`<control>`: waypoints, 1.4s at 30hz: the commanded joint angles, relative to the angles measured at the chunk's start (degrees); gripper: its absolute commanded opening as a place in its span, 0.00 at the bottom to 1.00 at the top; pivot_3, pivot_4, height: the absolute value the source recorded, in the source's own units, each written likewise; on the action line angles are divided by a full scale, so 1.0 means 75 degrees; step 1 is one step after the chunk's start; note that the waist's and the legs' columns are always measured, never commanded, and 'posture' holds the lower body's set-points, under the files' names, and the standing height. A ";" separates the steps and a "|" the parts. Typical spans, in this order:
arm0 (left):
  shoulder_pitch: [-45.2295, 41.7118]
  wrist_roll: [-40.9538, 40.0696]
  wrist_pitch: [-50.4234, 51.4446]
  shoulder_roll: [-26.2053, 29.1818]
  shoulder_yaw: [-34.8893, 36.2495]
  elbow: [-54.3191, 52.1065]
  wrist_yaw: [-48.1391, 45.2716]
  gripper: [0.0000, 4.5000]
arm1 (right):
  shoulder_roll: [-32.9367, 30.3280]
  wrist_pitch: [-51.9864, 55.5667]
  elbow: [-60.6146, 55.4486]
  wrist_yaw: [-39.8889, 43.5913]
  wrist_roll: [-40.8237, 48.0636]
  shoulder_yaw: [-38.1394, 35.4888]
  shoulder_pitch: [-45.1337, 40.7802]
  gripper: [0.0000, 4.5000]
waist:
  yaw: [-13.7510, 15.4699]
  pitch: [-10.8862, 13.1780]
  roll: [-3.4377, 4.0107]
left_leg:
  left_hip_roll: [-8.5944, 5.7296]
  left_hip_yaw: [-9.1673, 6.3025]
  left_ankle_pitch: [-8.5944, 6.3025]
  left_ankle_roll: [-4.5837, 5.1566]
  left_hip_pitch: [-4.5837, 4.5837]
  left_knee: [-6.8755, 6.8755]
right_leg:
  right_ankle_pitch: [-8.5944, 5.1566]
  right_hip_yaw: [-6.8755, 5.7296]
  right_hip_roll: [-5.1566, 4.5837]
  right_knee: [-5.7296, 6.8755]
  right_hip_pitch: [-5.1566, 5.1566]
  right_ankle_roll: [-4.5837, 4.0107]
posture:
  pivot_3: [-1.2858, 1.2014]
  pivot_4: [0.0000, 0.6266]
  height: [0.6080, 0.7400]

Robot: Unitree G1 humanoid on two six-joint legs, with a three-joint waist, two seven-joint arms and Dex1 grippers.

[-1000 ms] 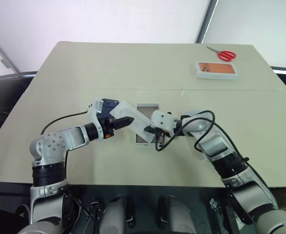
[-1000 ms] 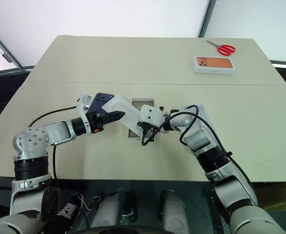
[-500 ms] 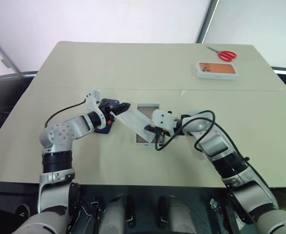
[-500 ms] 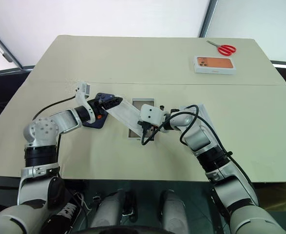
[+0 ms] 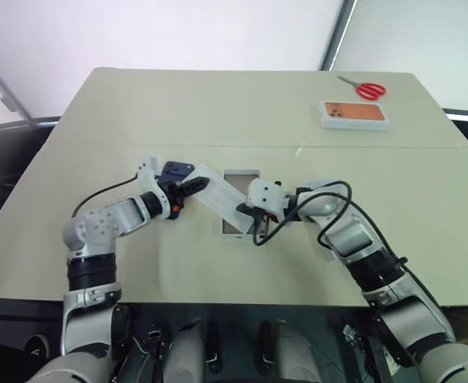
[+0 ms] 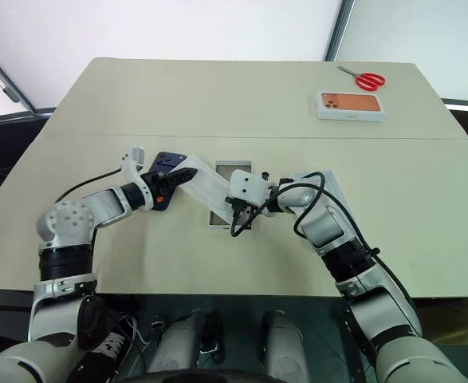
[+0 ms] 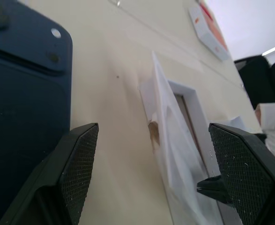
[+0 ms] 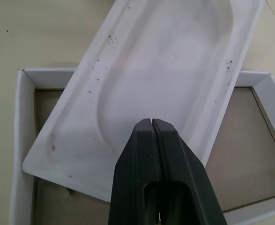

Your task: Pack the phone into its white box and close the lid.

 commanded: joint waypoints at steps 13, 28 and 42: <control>0.1629 -0.0963 -0.0699 -0.1410 0.0135 -0.1849 0.0630 0.89 | 0.0106 -0.0202 -0.0016 -0.0097 0.0055 -0.0159 -0.0278 0.01 | 0.0021 0.0001 -0.0002 | 0.0000 -0.0004 -0.0003 -0.0004 -0.0001 0.0001 | 0.0000 0.0004 0.0001 -0.0002 0.0003 -0.0001 | 0.52 0.24 0.98; 0.1865 -0.1098 -0.0908 -0.1688 -0.0182 -0.1764 0.0945 0.01 | 0.0129 -0.0253 -0.0002 -0.0186 0.0036 -0.0143 -0.0261 0.00 | 0.0019 -0.0002 -0.0005 | 0.0003 -0.0005 -0.0003 0.0000 0.0002 0.0001 | 0.0000 0.0001 0.0000 -0.0003 0.0003 -0.0002 | 0.52 0.24 0.98; 0.0979 -0.2207 -0.0033 -0.0755 0.0106 -0.1402 0.1451 0.01 | 0.0300 -0.0145 0.0175 -0.0378 0.0461 -0.0653 -0.0420 0.00 | 0.0018 -0.0001 -0.0005 | 0.0003 -0.0005 -0.0003 0.0002 -0.0002 0.0001 | 0.0000 0.0001 0.0002 -0.0002 0.0001 -0.0002 | 0.52 0.24 0.98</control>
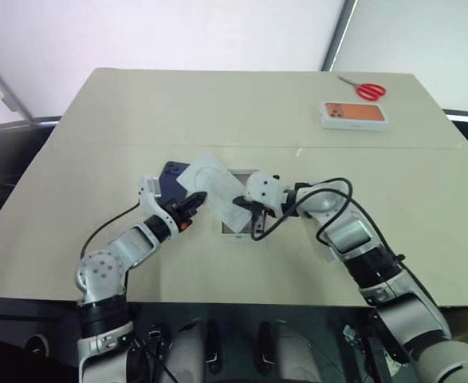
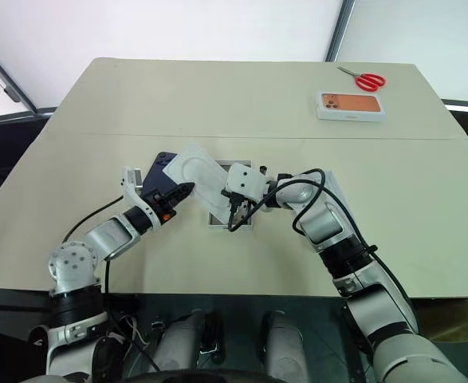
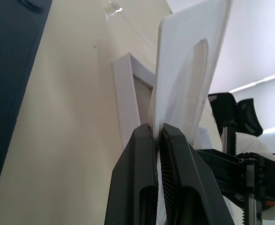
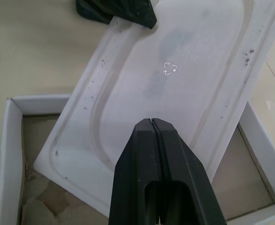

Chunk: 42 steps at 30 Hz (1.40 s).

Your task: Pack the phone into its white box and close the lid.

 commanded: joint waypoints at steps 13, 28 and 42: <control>-0.1525 -0.0706 0.1192 0.0946 -0.0250 0.1475 -0.0461 0.01 | -0.0208 0.0977 -0.0944 0.0439 0.1589 -0.1164 -0.0118 0.00 | 0.0012 0.0002 -0.0002 | -0.0004 0.0000 0.0001 0.0002 -0.0004 0.0000 | 0.0000 -0.0007 0.0004 0.0000 -0.0001 0.0001 | 0.52 0.24 0.98; -0.3496 0.1022 0.1765 0.2132 -0.1572 0.4050 -0.2610 0.01 | -0.0231 0.2016 -0.1646 0.0377 0.3689 -0.2568 -0.0098 0.00 | 0.0007 0.0004 -0.0002 | -0.0005 0.0004 -0.0007 -0.0013 -0.0008 -0.0005 | 0.0000 -0.0006 0.0007 0.0001 -0.0011 0.0001 | 0.52 0.24 0.98; -0.5513 0.3461 0.0781 0.1974 -0.3235 0.6886 -0.5273 0.01 | -0.0113 0.1643 -0.1346 0.0129 0.3477 -0.2293 -0.0082 0.00 | -0.0006 0.0008 -0.0003 | -0.0005 0.0017 -0.0008 -0.0016 -0.0013 -0.0011 | 0.0000 -0.0004 0.0004 0.0000 -0.0024 0.0002 | 0.52 0.24 0.98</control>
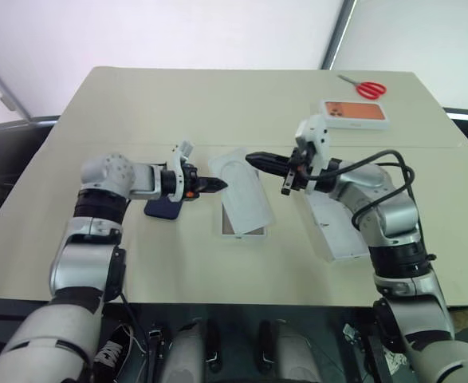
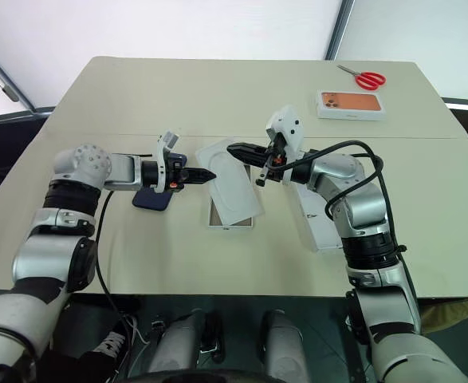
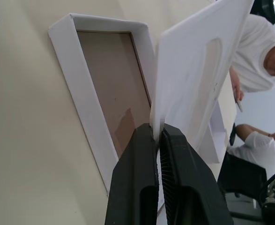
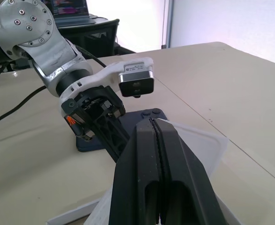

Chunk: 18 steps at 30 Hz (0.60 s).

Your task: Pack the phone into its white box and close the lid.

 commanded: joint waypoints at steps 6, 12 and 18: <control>-0.1008 0.1177 -0.0808 -0.0185 -0.0157 0.1332 -0.1039 0.08 | 0.0010 -0.0222 -0.0163 -0.0149 -0.0016 0.0062 0.0027 0.00 | 0.0002 0.0001 -0.0001 | 0.0000 -0.0001 0.0006 0.0010 -0.0008 0.0000 | 0.0000 0.0001 -0.0004 0.0001 -0.0007 0.0000 | 0.52 0.24 0.98; -0.1084 0.1718 -0.0892 -0.0287 -0.0298 0.1487 -0.1575 0.69 | 0.0027 -0.0349 -0.0028 -0.0205 -0.0104 0.0127 -0.0016 0.00 | -0.0010 0.0002 -0.0002 | 0.0000 0.0000 0.0010 0.0017 -0.0011 0.0001 | 0.0000 0.0002 -0.0004 0.0002 -0.0010 0.0000 | 0.52 0.24 0.98; -0.1125 0.2065 -0.1033 -0.0091 -0.0210 0.1354 -0.1819 0.79 | 0.0020 -0.0529 0.0116 -0.0216 -0.0238 0.0157 -0.0041 0.00 | -0.0014 0.0003 -0.0001 | 0.0001 -0.0001 0.0010 0.0019 -0.0012 0.0003 | 0.0000 0.0003 -0.0004 0.0003 -0.0013 0.0000 | 0.52 0.24 0.98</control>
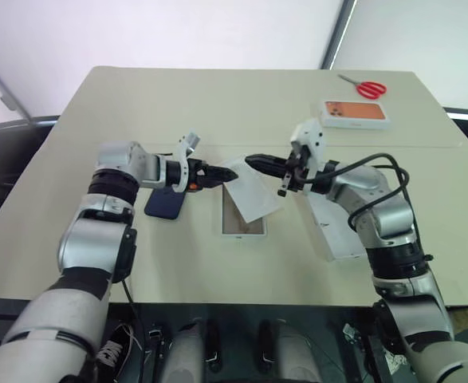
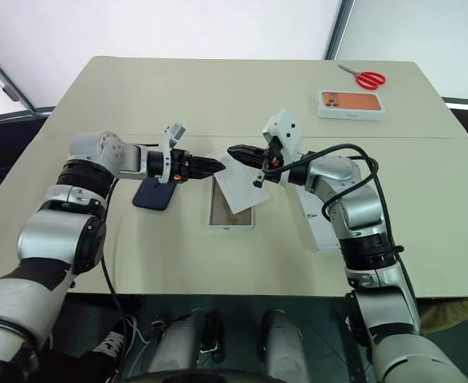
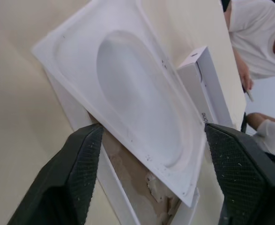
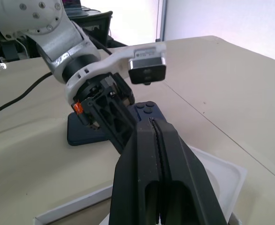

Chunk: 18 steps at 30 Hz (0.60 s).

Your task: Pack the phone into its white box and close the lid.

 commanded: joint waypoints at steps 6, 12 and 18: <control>0.0487 0.0292 -0.0866 0.0681 0.0285 -0.1438 -0.0315 0.79 | -0.0278 -0.1060 0.0406 -0.0140 -0.0811 0.0163 -0.0191 0.00 | -0.0017 0.0002 0.0003 | 0.0001 0.0001 0.0001 0.0001 -0.0009 0.0000 | 0.0000 0.0000 0.0001 0.0003 -0.0008 0.0000 | 0.52 0.24 0.98; 0.2226 -0.0181 -0.1680 0.0986 0.1084 -0.4559 -0.0142 0.79 | -0.0663 -0.1370 0.0232 0.0388 -0.1278 0.0717 0.0014 0.00 | -0.0023 0.0006 0.0004 | 0.0004 0.0000 0.0001 0.0001 -0.0015 0.0007 | 0.0000 0.0010 -0.0005 0.0002 -0.0010 0.0000 | 0.52 0.24 0.98; 0.3320 -0.0683 -0.1860 0.0790 0.1811 -0.5894 0.0581 0.79 | -0.0654 -0.1829 0.0182 0.0422 -0.1959 0.1387 0.0065 0.00 | 0.0008 0.0006 0.0004 | 0.0004 -0.0002 0.0002 0.0000 -0.0002 0.0011 | 0.0000 0.0011 -0.0003 0.0005 0.0003 -0.0001 | 0.52 0.24 0.98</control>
